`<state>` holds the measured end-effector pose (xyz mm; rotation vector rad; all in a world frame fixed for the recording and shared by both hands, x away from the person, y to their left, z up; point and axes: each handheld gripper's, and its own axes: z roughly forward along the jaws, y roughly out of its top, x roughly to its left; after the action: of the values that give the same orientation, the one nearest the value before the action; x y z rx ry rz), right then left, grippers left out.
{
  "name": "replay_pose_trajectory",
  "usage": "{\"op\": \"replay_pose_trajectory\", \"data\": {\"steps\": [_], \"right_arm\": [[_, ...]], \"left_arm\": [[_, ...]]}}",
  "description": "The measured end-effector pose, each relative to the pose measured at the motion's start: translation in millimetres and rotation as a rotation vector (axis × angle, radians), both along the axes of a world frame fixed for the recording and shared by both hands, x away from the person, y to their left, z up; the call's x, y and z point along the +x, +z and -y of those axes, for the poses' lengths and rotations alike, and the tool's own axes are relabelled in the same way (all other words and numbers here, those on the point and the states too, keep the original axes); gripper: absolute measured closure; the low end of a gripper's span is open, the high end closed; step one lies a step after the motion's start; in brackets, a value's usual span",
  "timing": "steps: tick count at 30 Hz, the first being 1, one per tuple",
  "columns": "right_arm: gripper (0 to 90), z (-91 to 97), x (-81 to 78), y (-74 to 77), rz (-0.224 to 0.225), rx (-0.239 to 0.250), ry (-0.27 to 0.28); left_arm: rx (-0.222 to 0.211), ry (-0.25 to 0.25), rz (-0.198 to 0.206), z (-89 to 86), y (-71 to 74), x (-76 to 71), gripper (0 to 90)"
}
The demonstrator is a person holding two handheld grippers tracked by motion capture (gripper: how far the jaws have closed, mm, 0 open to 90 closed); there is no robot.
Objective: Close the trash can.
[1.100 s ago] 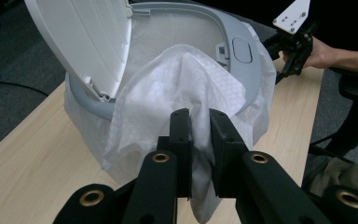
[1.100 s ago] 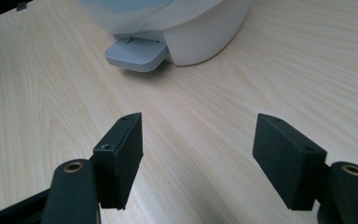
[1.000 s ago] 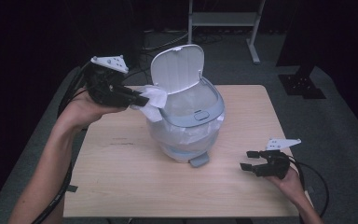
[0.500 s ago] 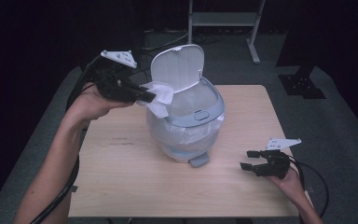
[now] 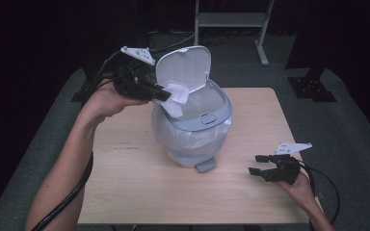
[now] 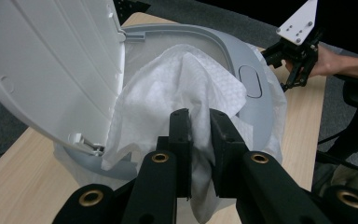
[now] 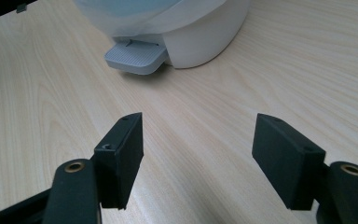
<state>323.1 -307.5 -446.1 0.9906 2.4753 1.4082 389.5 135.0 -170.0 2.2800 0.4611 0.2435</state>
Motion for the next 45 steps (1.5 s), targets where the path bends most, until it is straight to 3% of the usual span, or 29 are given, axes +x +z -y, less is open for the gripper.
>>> {"op": "replay_pose_trajectory", "data": {"steps": [9,33,40,45], "right_arm": [[32.4,0.3,-0.2,0.3,0.002,0.001,0.001],[32.4,1.5,-0.9,1.2,0.006,0.007,0.0],[32.5,0.6,-0.8,1.6,0.007,0.005,0.007],[32.5,-0.7,-0.7,1.1,0.006,0.004,0.01]], "left_arm": [[0.002,-0.004,-0.004,8.4,-1.7,7.4,80.5],[0.067,-0.018,-0.01,40.4,-18.6,28.1,79.3],[0.081,-0.016,-0.011,46.8,-22.7,31.3,70.7],[0.063,-0.021,-0.011,48.1,-23.6,32.2,66.5]]}}
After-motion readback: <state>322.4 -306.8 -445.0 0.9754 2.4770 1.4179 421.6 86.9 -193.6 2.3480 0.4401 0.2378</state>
